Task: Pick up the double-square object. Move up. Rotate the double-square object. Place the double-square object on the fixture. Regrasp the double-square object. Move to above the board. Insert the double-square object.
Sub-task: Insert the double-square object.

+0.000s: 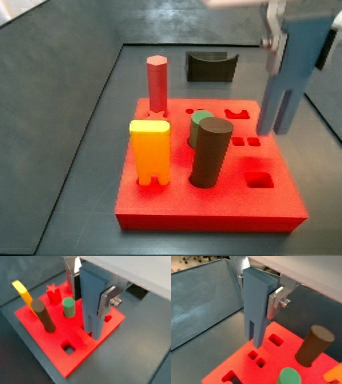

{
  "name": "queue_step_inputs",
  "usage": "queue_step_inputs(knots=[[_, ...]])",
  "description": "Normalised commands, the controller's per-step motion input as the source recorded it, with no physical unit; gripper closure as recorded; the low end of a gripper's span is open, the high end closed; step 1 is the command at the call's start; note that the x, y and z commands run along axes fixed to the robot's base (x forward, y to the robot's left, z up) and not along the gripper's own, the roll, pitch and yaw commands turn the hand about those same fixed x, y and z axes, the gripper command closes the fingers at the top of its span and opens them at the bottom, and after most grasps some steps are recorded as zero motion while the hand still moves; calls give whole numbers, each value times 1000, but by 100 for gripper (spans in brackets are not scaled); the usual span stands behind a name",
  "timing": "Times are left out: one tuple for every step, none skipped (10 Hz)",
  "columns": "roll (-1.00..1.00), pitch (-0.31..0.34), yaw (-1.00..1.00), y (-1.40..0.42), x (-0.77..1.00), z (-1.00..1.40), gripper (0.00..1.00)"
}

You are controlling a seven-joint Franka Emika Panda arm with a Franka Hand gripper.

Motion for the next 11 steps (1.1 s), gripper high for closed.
queue_step_inputs(knots=[[453,271,49,-9,0,0,100],[350,196,0,-14,0,-129,100],[54,3,29,-40,26,-134,100],[71,31,131,0,89,-283,100],[76,21,126,0,0,-409,100],[7,44,137,0,0,-397,100],[0,34,160,0,0,-294,100],[-49,47,129,0,0,-209,100],[-46,37,146,0,0,-174,100],[-33,49,151,0,17,-171,100],[-21,77,109,0,120,-169,100]])
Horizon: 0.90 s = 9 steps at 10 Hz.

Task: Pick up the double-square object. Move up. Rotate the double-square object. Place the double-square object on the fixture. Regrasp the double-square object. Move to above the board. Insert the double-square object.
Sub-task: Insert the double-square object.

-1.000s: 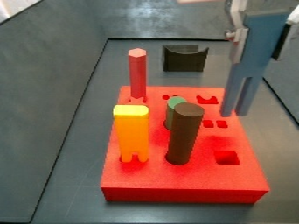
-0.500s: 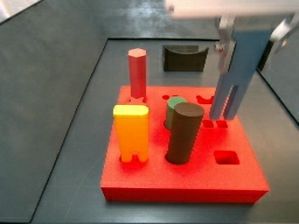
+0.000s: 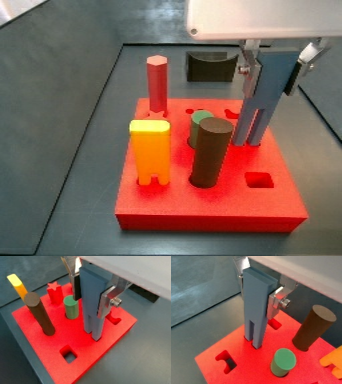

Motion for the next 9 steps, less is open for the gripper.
queue_step_inputs(knots=[[-9,87,54,0,177,-186,100],[0,103,0,0,200,-223,100],[0,91,0,0,171,-291,100],[0,70,-46,0,109,-309,100],[0,60,-43,0,94,-297,100],[0,49,-37,0,71,-314,100],[0,50,-37,0,71,-369,100],[0,0,-29,0,0,-354,100],[-41,-59,-54,0,0,-109,100]])
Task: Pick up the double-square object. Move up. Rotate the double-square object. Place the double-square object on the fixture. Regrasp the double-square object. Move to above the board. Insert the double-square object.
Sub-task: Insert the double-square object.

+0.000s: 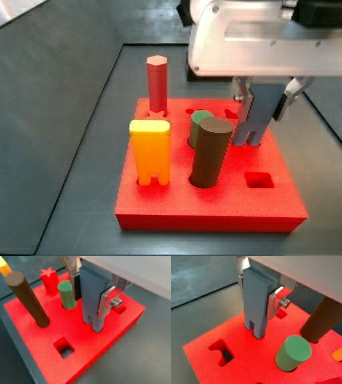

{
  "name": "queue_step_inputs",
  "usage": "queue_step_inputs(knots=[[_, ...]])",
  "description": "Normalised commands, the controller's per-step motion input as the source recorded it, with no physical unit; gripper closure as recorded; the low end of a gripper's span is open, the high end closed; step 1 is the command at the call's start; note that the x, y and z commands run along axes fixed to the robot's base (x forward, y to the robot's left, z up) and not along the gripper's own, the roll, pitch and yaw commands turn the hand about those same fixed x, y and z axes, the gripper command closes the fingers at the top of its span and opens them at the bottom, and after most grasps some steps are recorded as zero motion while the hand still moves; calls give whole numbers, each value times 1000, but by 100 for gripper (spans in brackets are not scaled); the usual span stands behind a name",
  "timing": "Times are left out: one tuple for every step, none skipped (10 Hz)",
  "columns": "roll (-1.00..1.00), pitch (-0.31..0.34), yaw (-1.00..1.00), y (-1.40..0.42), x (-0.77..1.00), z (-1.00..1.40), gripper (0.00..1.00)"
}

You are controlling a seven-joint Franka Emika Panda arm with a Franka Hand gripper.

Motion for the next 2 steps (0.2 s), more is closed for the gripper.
queue_step_inputs(knots=[[-20,-34,0,0,0,-37,100],[0,0,0,0,0,0,100]])
